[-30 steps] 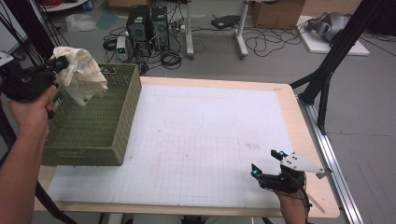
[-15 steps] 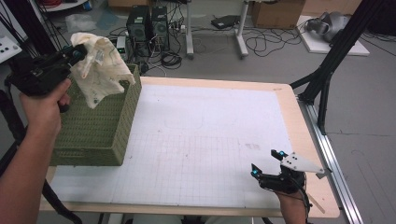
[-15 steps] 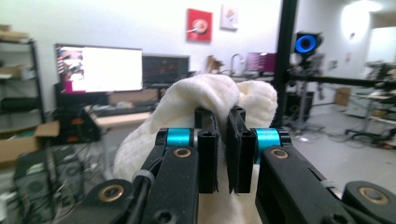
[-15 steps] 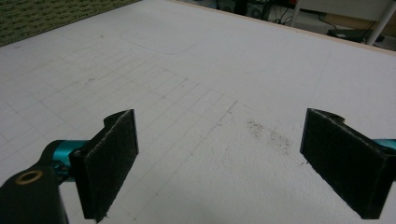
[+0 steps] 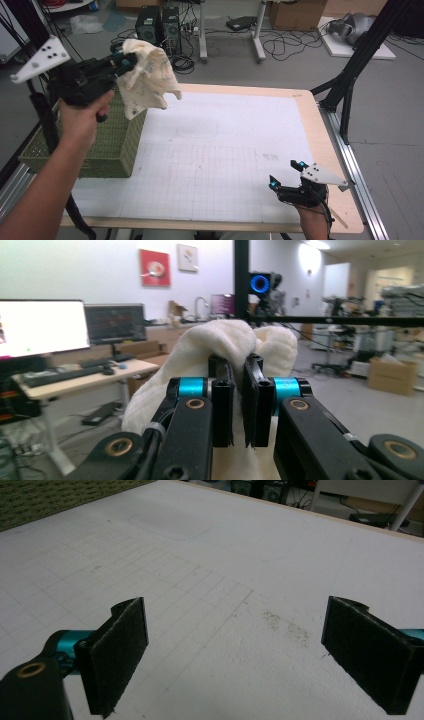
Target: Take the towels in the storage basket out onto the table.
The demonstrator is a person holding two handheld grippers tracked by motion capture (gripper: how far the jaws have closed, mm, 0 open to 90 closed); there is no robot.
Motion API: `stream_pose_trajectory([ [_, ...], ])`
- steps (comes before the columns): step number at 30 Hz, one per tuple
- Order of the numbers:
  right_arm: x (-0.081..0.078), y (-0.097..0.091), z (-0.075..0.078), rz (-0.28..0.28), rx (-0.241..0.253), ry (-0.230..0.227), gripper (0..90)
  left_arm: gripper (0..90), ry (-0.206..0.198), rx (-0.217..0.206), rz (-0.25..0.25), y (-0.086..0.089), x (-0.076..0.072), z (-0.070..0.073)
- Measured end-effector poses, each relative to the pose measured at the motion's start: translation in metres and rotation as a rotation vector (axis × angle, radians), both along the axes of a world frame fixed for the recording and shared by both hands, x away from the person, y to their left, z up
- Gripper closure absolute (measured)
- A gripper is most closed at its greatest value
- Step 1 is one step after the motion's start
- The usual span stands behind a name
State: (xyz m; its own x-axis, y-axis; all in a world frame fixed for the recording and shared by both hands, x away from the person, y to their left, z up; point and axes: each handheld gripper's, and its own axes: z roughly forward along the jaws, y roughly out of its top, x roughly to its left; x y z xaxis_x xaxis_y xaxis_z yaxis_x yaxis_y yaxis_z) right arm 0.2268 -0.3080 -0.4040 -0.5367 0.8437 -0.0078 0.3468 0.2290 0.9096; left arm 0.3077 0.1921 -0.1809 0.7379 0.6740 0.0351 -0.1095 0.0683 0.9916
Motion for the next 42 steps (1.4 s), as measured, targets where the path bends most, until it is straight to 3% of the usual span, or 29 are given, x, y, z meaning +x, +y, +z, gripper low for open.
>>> stream_pose_trajectory([
  [12, -0.001, -0.002, 0.001, -0.009, 0.001, -0.006, 10.5, 83.7, 0.067, 0.039, -0.157, -0.07, 0.002, -0.05],
  [32, -0.001, -0.002, 0.0, -0.013, -0.003, -0.001, 10.5, 83.5, 0.169, 0.131, -0.388, -0.145, -0.003, -0.107],
  [38, -0.001, -0.001, -0.001, -0.008, -0.007, 0.0, 10.5, 82.9, 0.258, 0.138, -0.39, -0.153, 0.012, -0.13],
  [42, 0.0, -0.001, -0.002, -0.008, -0.005, 0.006, 10.5, 82.2, 0.351, 0.167, -0.309, -0.154, 0.035, -0.158],
])
